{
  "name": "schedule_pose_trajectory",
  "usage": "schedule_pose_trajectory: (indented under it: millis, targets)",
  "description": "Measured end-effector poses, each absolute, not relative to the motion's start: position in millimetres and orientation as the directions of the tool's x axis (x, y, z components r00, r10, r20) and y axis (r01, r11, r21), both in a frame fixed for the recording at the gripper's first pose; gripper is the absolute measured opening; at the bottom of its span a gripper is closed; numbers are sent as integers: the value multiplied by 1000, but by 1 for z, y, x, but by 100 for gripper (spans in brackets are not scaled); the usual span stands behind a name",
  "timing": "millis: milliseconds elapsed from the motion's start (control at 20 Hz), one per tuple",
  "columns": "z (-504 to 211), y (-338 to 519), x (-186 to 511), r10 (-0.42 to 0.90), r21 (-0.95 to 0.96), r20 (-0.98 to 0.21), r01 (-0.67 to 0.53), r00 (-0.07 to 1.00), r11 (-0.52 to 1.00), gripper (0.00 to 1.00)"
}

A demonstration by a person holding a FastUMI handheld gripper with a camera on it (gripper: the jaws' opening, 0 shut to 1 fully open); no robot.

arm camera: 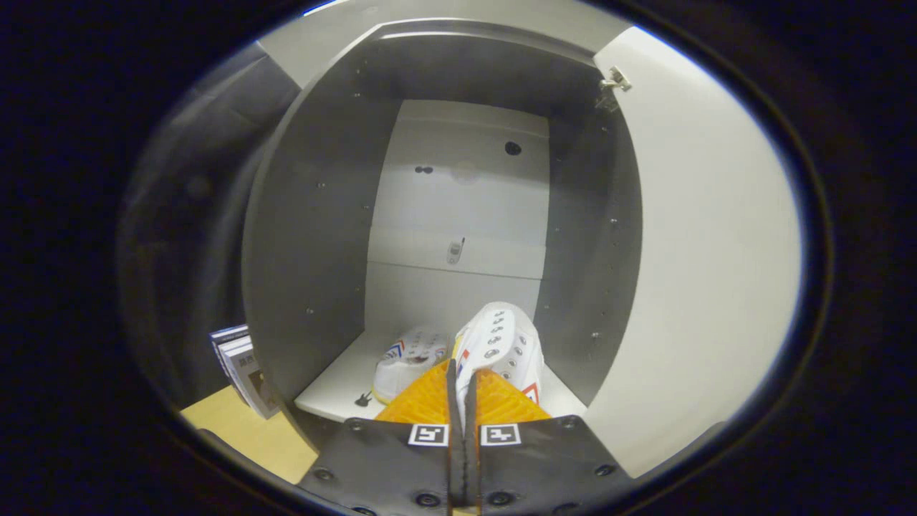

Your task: Open the shoe cabinet door, grab the shoes and put them into the shoe cabinet, then close the shoe cabinet door.

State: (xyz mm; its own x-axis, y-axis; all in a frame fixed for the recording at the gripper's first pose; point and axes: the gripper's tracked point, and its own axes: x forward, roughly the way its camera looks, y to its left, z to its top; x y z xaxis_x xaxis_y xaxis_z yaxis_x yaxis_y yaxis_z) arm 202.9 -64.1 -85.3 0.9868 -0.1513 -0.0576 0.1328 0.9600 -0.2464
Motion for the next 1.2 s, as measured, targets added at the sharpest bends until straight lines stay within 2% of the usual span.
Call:
schedule_pose_trajectory:
  millis: [550,950,1200]
  targets:
    - [-105,-87,325,-153,-313,-160,97,975,945,2]
    - [-161,-104,355,-154,-353,-313,36,937,935,2]
    - [-166,-105,359,-159,-358,-321,36,933,933,3]
